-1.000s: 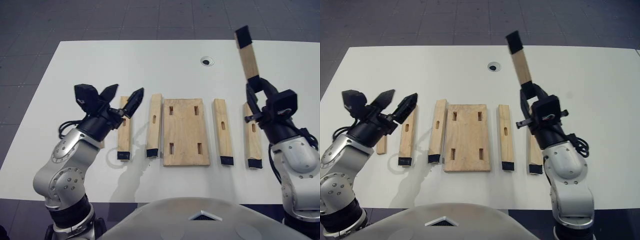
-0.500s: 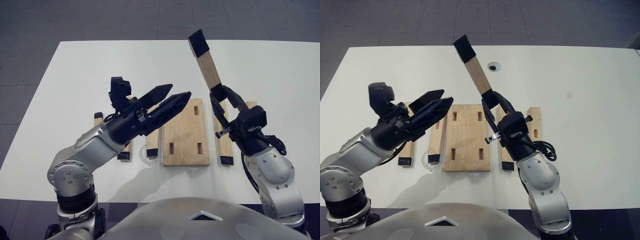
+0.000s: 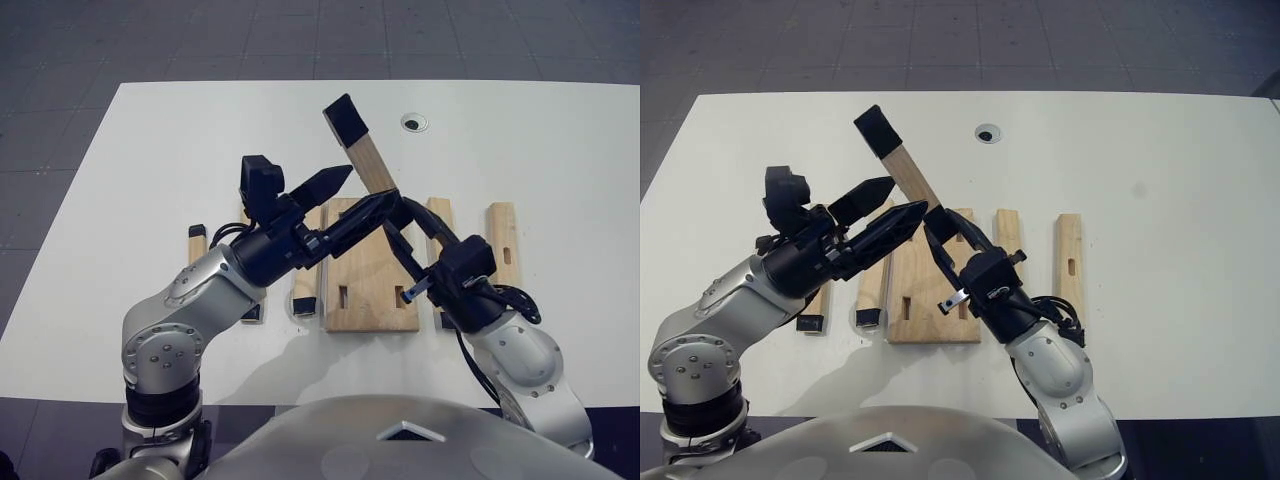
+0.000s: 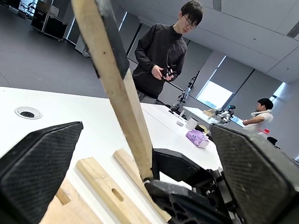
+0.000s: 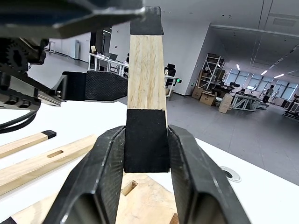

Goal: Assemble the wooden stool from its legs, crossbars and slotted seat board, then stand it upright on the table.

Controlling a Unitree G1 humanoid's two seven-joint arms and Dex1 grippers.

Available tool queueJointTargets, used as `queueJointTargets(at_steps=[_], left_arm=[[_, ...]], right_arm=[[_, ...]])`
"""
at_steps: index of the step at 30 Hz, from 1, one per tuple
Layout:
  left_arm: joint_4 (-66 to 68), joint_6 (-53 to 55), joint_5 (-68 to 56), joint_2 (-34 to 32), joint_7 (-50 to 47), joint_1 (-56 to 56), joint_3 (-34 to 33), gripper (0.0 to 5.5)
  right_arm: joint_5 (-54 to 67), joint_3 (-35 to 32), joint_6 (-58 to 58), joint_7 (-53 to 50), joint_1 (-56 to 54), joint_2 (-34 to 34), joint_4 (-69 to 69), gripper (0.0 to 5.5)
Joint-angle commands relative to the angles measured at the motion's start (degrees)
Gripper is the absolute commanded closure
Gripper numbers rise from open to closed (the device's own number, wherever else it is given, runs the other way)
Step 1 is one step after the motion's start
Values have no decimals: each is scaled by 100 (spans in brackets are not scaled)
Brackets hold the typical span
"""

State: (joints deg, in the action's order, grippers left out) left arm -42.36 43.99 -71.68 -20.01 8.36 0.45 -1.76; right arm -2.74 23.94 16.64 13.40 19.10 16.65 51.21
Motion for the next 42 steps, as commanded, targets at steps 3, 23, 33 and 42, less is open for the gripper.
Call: queueJointTargets(at_steps=[3,23,33,42], left_arm=[[51,-80,-61,41,-154,-115,116,46],[-37,-94,-689,-235,-412,-2,262,194],[71,-340,-1103,-195,-665,-74,116,349],[51,-421,-980,-307,-735,-55,176,478]], right_arm=[[-171,422,8,-95,155,-108,-141,419],[-238,527,-35,-209,268,-202,-258,419],[-273,580,-70,-235,308,-236,-306,419],[-282,585,-80,-238,330,-250,-314,419]])
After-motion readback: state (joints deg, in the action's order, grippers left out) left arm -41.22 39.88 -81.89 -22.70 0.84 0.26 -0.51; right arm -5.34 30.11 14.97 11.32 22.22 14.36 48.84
